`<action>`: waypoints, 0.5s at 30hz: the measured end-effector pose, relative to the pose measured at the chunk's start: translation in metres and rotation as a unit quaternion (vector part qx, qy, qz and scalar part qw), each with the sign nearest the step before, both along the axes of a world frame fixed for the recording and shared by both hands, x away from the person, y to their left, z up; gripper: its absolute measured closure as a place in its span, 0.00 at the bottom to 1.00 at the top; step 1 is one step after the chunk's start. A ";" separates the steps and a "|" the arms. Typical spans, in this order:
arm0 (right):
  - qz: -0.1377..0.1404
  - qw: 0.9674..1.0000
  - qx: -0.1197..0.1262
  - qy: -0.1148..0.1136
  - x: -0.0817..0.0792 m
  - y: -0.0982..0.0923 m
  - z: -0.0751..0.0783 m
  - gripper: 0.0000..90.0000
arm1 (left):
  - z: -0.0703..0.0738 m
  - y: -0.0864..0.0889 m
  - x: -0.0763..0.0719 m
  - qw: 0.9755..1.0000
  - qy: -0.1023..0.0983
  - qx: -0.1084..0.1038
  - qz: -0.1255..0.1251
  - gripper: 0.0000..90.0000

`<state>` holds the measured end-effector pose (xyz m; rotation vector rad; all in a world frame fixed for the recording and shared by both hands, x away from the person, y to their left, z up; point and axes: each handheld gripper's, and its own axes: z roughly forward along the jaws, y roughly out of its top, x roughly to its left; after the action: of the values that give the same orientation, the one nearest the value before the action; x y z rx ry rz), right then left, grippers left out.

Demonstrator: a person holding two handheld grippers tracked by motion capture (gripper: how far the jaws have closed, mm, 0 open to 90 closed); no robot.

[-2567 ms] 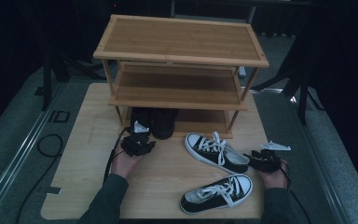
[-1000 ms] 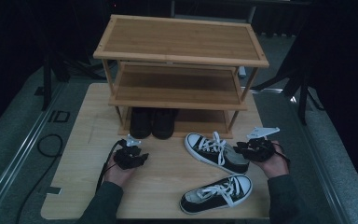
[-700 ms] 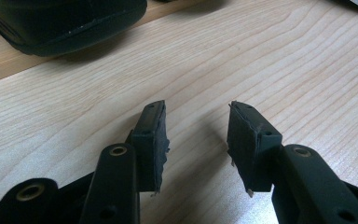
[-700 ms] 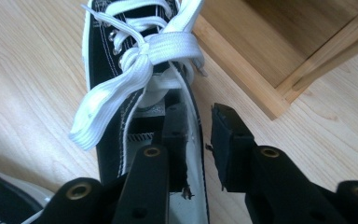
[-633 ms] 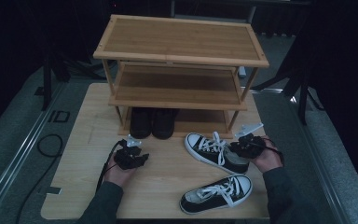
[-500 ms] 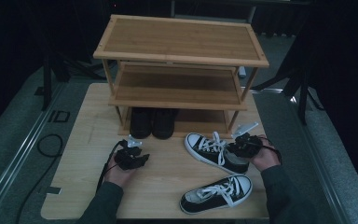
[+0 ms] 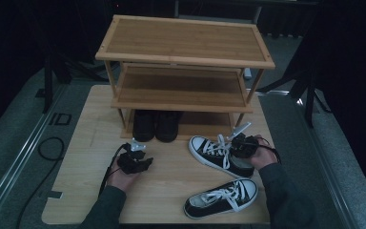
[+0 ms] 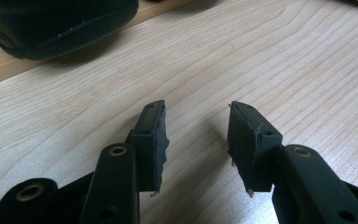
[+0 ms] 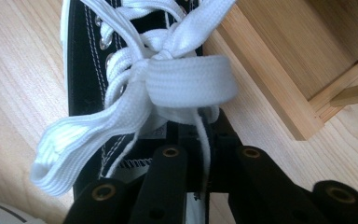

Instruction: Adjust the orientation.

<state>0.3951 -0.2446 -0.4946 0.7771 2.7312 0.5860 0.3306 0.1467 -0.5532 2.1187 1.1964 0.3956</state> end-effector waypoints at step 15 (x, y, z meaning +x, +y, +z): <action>0.001 0.999 0.044 0.013 0.004 -0.009 0.003 0.98 | 0.000 -0.002 -0.001 1.000 -0.003 0.004 -0.003 0.62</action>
<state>0.3994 -0.2532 -0.4913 0.8086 2.7455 0.7040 0.3299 0.1452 -0.5535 2.1255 1.1860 0.4044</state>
